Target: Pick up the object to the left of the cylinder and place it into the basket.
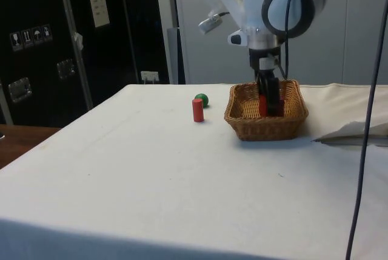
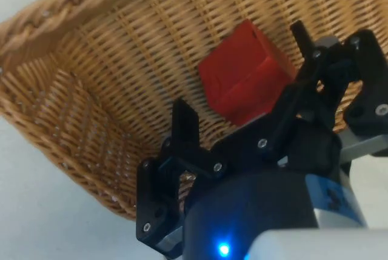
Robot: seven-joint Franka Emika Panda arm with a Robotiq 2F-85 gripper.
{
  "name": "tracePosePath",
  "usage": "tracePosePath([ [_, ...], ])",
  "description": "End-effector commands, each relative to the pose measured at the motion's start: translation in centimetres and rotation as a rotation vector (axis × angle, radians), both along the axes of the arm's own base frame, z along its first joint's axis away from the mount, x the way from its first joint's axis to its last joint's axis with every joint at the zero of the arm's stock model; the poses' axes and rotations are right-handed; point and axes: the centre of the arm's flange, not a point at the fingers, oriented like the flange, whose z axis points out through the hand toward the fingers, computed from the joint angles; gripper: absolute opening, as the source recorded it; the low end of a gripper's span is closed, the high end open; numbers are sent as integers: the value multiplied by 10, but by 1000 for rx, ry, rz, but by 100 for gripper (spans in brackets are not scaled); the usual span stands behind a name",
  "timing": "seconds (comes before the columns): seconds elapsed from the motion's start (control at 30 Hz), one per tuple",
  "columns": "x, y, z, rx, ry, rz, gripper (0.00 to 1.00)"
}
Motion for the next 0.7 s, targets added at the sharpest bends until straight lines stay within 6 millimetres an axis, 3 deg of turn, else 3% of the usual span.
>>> tracePosePath([
  [0.0,4,0,4,4,2,-4,100],
  [0.27,20,-1,23,30,-16,-1,100],
  [0.53,50,0,50,37,-28,5,100],
  [0.57,46,-2,49,44,-32,6,100],
  [0.67,62,2,60,39,-31,6,100],
])
